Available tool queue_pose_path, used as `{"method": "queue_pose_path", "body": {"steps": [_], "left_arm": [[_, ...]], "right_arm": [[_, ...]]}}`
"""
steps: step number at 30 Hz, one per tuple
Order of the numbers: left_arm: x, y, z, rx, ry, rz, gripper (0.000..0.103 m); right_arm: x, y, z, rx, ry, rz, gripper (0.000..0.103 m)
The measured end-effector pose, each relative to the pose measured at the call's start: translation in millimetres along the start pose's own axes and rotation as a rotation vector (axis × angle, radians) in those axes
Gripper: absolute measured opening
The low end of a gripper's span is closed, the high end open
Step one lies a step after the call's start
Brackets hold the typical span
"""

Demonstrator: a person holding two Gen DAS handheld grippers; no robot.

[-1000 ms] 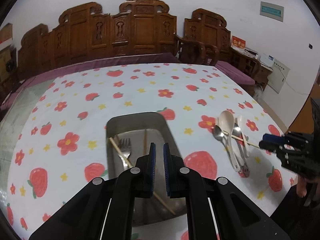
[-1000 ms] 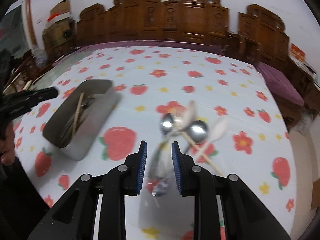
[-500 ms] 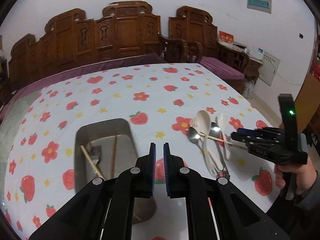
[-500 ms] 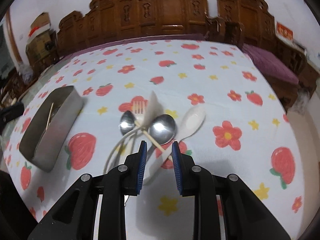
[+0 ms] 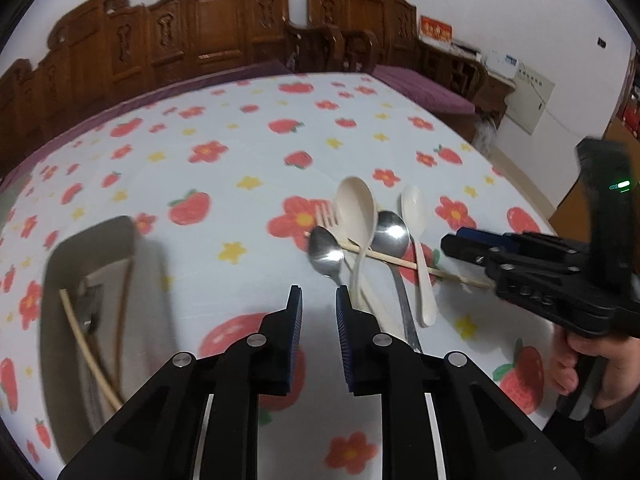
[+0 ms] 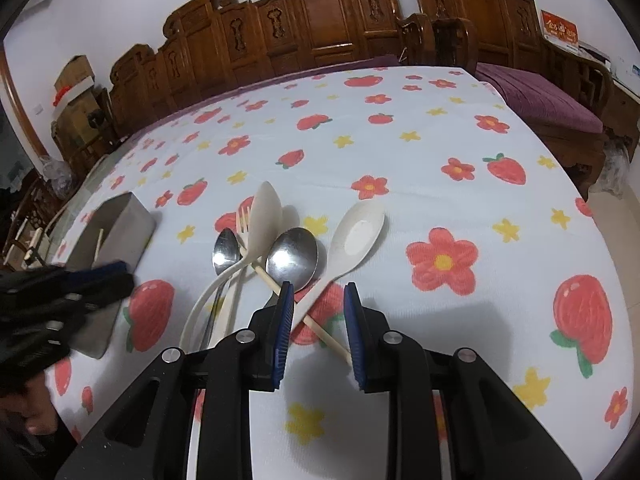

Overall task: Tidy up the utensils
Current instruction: 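Grasp a white plastic spoon with the left gripper and lift it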

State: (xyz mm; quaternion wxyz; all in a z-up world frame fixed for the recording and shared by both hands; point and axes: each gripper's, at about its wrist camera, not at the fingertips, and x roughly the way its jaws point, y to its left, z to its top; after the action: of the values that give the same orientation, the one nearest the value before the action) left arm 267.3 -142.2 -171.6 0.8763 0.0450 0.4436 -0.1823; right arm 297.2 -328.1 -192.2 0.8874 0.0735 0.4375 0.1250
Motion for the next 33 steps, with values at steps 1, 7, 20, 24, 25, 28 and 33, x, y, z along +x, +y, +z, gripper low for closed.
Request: {"method": "queue_pose_path", "body": {"steps": [1,7,20,24,25,28,33], "left_arm": [[7,-2,2,0.002,0.011,-0.002,0.016],[38,-16,7,0.009,0.067,-0.026,0.016],[36,-17,2,0.009,0.068,-0.046,0.003],[20,-15,-1,0.013,0.045,-0.049,0.003],[14,-13,-2,0.012,0.037,-0.053,0.003],[-3,-9,-6,0.000,0.013,-0.060,0.003],[-24,1,-14,-0.029,-0.015,-0.070,0.003]], "right_arm": [[-1,-2,0,0.005,-0.001,0.001,0.028],[-7,-14,-2,0.024,-0.005,-0.006,0.028],[-3,-7,-11,-0.008,0.027,-0.002,0.028],[-2,1,-9,-0.030,0.025,0.025,0.028],[-1,4,-8,-0.049,0.025,0.031,0.028],[3,8,-6,-0.080,0.032,0.036,0.028],[19,8,-9,-0.091,0.095,0.024,0.028]]}}
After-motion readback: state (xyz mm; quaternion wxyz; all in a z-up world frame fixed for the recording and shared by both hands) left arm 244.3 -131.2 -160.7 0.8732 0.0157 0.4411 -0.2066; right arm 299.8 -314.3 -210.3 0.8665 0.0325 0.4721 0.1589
